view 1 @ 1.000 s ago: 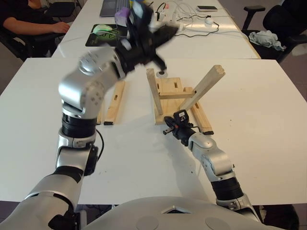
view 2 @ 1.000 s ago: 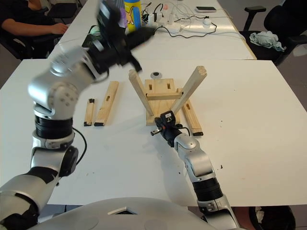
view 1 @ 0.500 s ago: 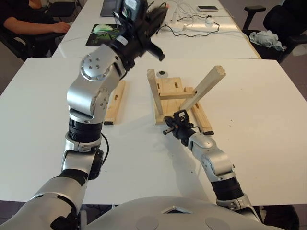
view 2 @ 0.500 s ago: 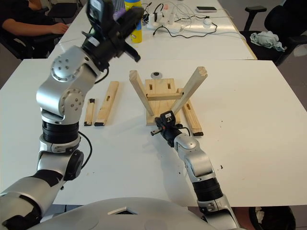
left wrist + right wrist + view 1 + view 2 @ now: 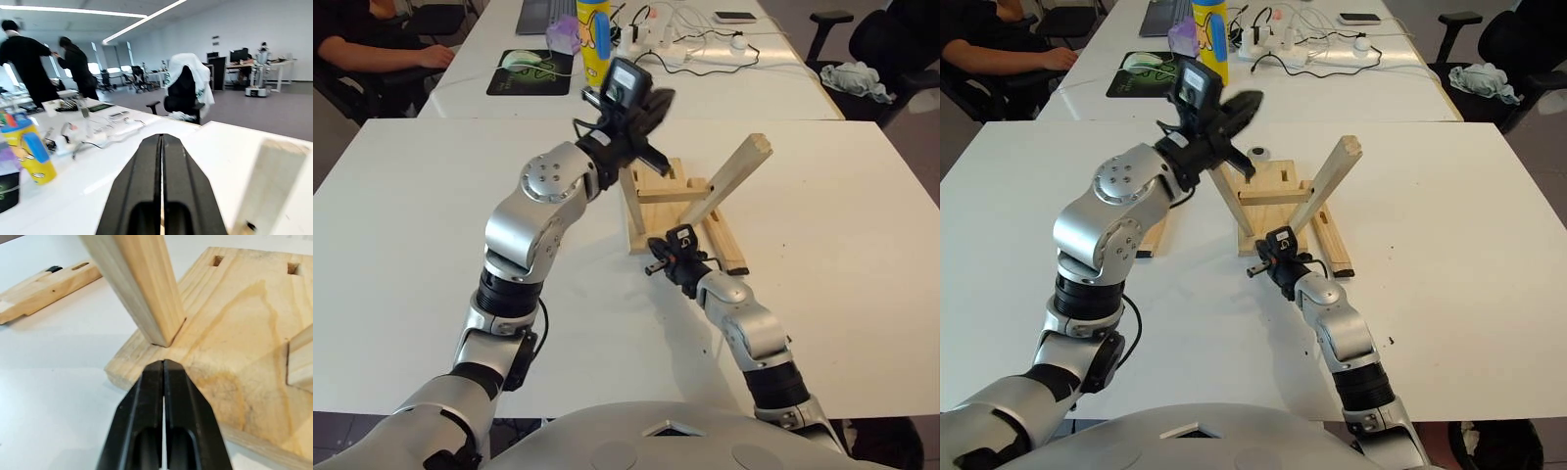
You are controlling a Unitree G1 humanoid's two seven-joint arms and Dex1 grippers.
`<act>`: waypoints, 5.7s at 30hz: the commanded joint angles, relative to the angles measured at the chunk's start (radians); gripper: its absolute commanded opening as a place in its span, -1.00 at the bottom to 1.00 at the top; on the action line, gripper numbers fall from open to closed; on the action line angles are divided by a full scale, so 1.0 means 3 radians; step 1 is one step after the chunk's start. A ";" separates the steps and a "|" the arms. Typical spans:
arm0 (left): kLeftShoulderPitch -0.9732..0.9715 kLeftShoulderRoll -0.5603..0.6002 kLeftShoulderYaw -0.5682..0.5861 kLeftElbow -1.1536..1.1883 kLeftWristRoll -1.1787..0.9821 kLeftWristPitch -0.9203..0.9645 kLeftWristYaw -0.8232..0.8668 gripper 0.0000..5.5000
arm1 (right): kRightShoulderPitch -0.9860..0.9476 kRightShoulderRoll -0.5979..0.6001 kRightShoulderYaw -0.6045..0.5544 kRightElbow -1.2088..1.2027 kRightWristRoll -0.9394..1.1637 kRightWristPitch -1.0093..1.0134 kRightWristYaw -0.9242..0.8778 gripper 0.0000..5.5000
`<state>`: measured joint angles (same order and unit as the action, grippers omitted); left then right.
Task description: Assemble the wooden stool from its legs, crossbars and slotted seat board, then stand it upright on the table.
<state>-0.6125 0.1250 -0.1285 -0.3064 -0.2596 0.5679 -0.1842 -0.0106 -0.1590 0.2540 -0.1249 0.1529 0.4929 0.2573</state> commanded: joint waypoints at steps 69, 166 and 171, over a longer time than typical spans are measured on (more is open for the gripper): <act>0.1686 -0.0371 0.0087 -0.0999 0.0495 -0.0259 0.0593 -1.00 | -0.0037 0.0130 -0.1187 -0.1329 -0.0409 -0.0025 -0.0729 -1.00; 0.1055 0.0888 -0.1590 0.0342 0.1838 0.0699 -0.0894 -1.00 | -0.1506 -0.0340 -0.0112 0.1652 -0.0150 -0.1183 0.1858 -1.00; 0.1044 0.0904 -0.1527 0.0384 0.1841 0.0684 -0.0897 -1.00 | -0.1463 -0.0346 -0.0048 0.1427 -0.0133 -0.1003 0.1896 -1.00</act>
<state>-0.2983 0.4021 -0.5976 -0.2033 0.2818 0.7763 -0.4566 -0.4463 -0.2888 0.1990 0.3483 0.1151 0.1683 0.7981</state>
